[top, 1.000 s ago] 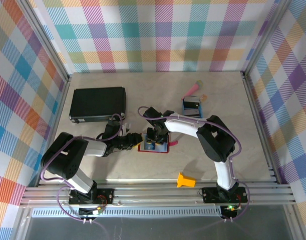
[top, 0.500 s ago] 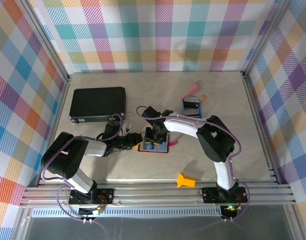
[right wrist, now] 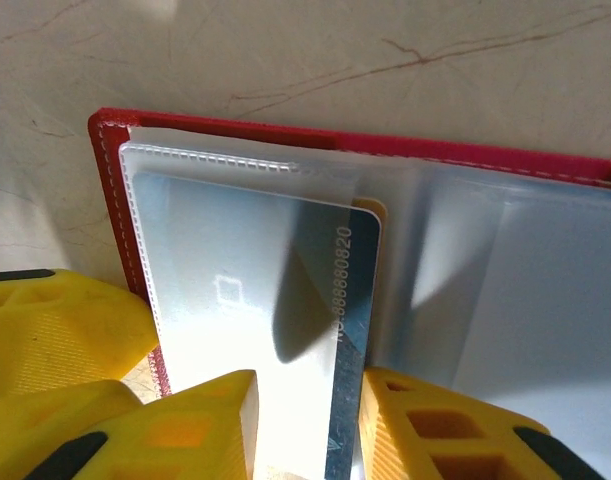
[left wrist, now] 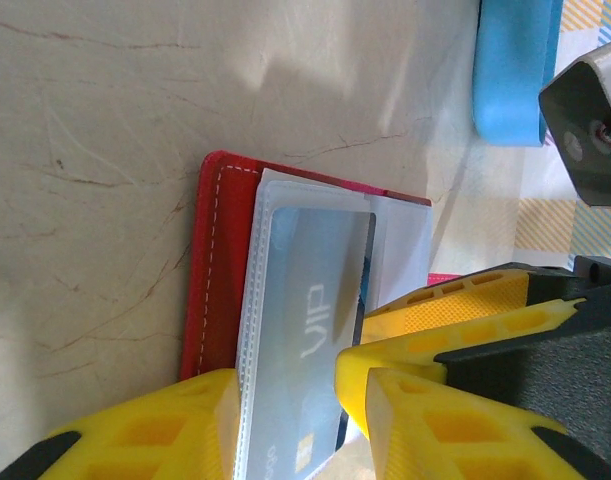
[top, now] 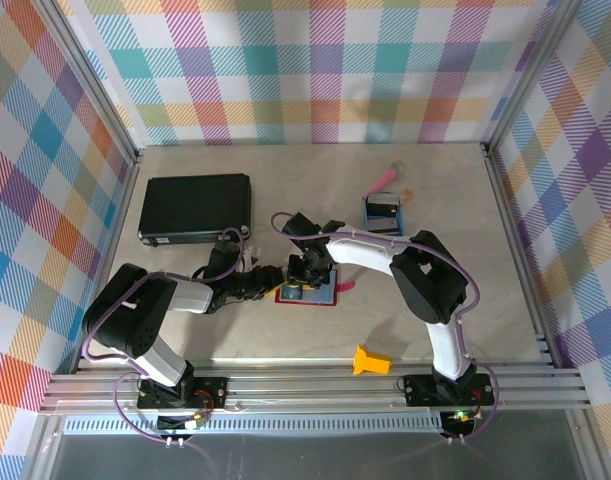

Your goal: Put the credit cards into the card holder

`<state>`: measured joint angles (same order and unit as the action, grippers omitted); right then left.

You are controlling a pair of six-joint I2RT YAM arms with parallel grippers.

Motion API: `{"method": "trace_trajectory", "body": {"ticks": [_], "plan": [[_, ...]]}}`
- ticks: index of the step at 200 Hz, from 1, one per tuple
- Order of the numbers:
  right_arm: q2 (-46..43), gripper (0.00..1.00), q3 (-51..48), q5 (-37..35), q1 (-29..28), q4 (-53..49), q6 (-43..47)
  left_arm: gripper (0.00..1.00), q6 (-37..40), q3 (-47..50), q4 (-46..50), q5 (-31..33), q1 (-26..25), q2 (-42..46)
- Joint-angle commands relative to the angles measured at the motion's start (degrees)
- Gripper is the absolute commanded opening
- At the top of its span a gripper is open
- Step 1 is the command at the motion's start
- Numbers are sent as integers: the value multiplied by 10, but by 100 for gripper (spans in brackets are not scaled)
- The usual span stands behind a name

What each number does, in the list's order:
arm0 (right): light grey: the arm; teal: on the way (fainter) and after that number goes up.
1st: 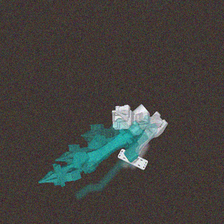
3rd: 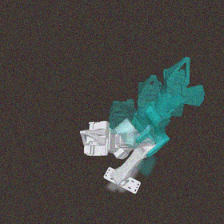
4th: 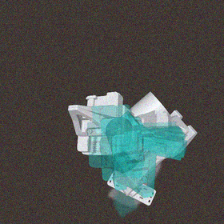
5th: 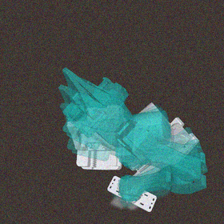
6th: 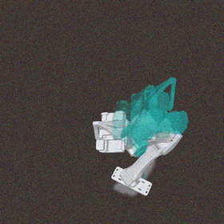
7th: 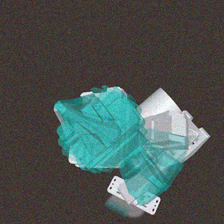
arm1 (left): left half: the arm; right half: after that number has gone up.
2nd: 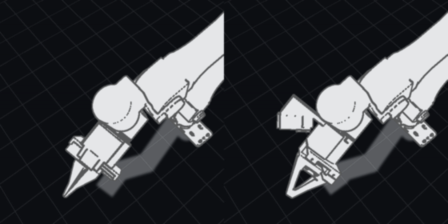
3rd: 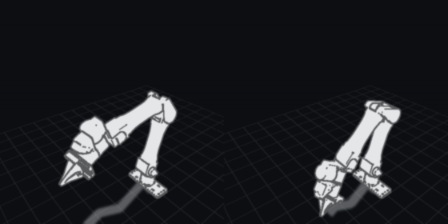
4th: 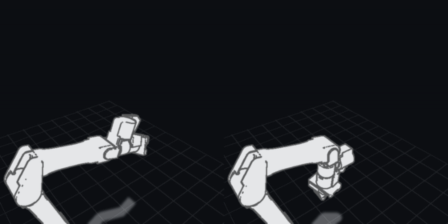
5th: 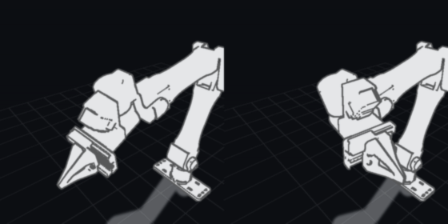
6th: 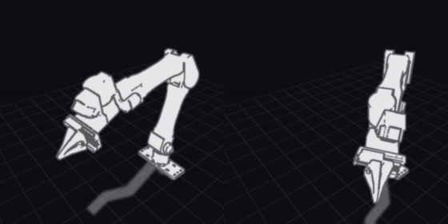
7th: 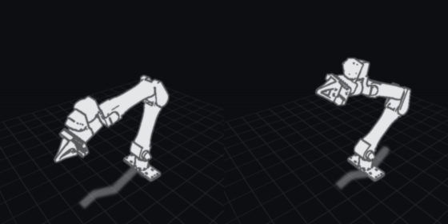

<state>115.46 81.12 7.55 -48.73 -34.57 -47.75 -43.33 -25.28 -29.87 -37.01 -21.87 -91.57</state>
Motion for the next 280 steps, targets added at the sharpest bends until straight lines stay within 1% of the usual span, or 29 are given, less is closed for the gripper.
{"method": "trace_trajectory", "body": {"ticks": [1, 24, 38, 59, 82, 115, 134, 156, 166, 186, 202, 220, 237, 280], "plan": [[10, 28, 0, 32, -5, 34, -14, 39, -1, 13, 4, -8, -4, -16], [9, 25, -2, 33, -5, 37, -16, 39, -3, 13, 5, -8, -4, -12], [5, 25, -1, 27, -5, 29, -13, 39, -3, 14, 6, -7, -4, -9], [-13, 31, 2, -1, -2, 1, -5, 39, -6, 19, 8, -2, -4, -3], [-54, 35, -20, -29, 9, -19, 6, 38, -13, 22, 6, -3, -5, 1], [-119, 38, -65, -54, 37, -37, 27, 38, -26, 26, 8, 7, -20, 21], [-143, 38, -86, -60, 53, -40, 46, 38, -32, 25, 18, 19, -33, 39], [-157, 39, -93, -74, 57, -46, 76, 38, -35, 21, 41, 33, -33, 75], [-157, 38, -92, -75, 57, -49, 88, 38, -19, 10, 74, 40, -34, 93], [-148, 39, -86, -74, 57, -53, 106, 38, 40, -33, 182, 50, -34, 119], [-124, 42, -67, -74, 55, -66, 121, 38, 69, -63, 240, 52, -28, 123], [-90, 47, -41, -81, 50, -86, 127, 38, 74, -71, 249, 41, -22, 120], [-69, 49, -25, -83, 48, -92, 120, 38, 74, -67, 248, 38, -22, 117], [-41, 53, -3, -93, 48, -103, 106, 39, 70, -41, 204, 30, -22, 103]]}}
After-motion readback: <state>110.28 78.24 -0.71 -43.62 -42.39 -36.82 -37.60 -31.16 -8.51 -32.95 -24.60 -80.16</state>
